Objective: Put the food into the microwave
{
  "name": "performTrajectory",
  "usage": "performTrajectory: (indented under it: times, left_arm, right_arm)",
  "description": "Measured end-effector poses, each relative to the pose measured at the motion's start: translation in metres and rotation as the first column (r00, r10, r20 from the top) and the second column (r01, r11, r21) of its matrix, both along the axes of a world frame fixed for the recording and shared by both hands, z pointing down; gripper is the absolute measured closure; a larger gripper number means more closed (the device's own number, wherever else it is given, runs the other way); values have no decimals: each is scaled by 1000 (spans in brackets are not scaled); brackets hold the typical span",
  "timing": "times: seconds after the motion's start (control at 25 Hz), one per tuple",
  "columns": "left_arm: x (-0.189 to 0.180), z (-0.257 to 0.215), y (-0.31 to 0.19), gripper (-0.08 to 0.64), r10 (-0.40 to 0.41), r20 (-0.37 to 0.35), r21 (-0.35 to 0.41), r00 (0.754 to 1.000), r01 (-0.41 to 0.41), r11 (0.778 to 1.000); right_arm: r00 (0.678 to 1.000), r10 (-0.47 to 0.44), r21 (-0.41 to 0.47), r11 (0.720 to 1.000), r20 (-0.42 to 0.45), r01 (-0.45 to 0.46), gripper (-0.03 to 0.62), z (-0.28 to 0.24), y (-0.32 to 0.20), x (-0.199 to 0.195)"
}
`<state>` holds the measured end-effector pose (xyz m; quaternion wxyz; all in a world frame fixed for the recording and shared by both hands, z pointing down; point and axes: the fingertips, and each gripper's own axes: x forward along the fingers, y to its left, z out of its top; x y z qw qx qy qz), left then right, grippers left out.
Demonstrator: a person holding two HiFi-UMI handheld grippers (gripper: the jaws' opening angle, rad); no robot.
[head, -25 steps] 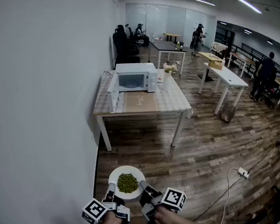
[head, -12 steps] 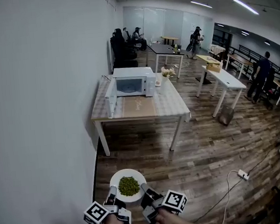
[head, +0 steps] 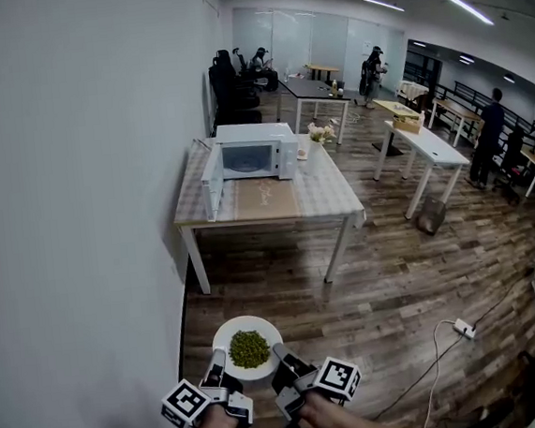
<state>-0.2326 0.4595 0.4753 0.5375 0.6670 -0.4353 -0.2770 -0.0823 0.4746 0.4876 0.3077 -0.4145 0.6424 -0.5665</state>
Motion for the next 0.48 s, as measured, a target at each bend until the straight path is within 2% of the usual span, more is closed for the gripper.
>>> performTrajectory:
  times: [0.12, 0.48]
  left_arm:
    - [-7, -1, -2, 540, 1, 6, 1, 1000, -1, 1000]
    - [-26, 5, -22, 540, 42, -6, 10, 999, -42, 999]
  right_arm:
    - [1000, -1, -16, 1000, 2, 1, 572, 2, -1, -7]
    - [999, 52, 6, 999, 11, -52, 572, 4, -13, -28]
